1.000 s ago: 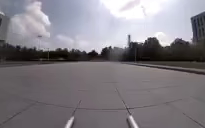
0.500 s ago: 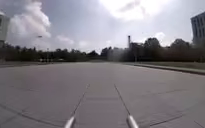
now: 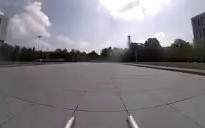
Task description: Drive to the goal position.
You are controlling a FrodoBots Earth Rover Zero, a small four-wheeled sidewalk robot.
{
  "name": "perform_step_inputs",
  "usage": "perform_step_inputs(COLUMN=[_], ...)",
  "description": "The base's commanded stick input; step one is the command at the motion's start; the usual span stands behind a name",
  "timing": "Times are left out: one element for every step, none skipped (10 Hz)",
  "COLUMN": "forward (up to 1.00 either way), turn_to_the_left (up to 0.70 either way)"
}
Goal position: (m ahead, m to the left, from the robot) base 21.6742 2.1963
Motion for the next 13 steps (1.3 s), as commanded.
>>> perform_step_inputs(forward=[0.70, 0.70, 0.70, 0.70, 0.70, 0.70, 0.70, 0.70, 0.70, 0.70, 0.70, 0.70, 0.70], turn_to_the_left=[0.05, 0.05, 0.05, 0.05, 0.05, 0.05, 0.05, 0.05, 0.05, 0.05, 0.05, 0.05, 0.05])
